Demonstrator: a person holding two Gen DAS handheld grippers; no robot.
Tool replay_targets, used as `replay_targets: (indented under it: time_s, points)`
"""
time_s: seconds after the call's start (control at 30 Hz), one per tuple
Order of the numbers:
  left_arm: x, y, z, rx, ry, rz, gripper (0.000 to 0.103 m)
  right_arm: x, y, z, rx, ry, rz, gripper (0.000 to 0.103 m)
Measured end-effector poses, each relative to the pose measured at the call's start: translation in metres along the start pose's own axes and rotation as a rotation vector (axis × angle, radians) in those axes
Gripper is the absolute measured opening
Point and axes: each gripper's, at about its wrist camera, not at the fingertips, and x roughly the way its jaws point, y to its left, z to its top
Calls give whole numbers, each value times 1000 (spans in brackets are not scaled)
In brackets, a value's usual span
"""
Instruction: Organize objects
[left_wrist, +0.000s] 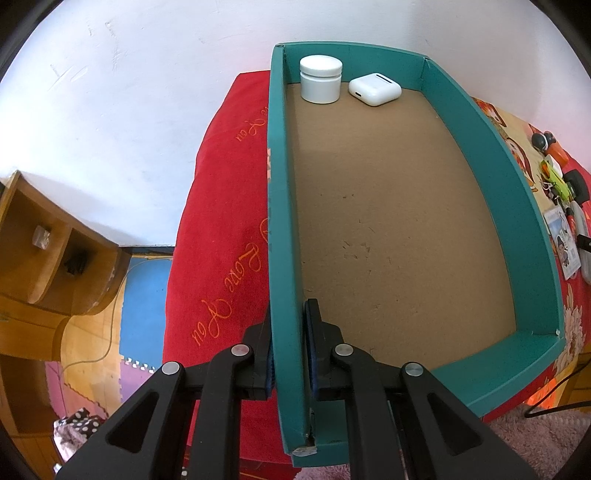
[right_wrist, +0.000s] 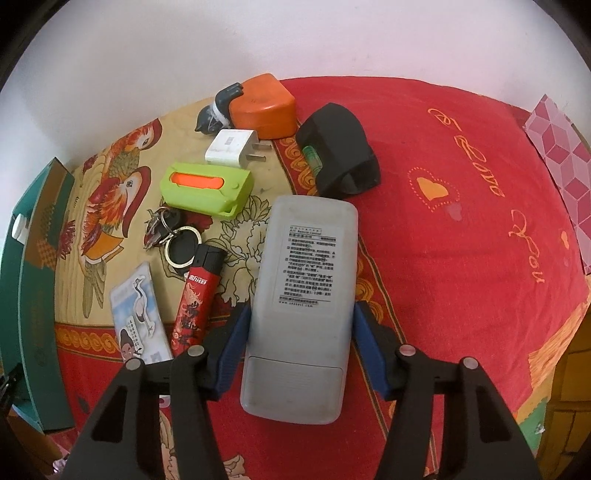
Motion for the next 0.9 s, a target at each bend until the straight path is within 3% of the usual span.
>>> replay_targets:
  time_s: [0.1, 0.3, 0.4, 0.47, 0.9]
  points:
    - [0, 0, 0, 1, 0, 1, 13, 1, -2, -3, -17, 6, -6, 57]
    - [-1, 1, 0, 0, 0, 0, 13, 2, 3, -1, -50, 12, 4, 68]
    - [-2, 1, 0, 0, 1, -2, 13, 8, -11, 5, -51, 2, 2, 65]
    - [-2, 2, 0, 1, 2, -2, 13, 7, -15, 5, -43, -4, -4, 57]
    - [-3, 4, 2, 0, 1, -2, 13, 5, -25, 5, -5, -11, 37, 56]
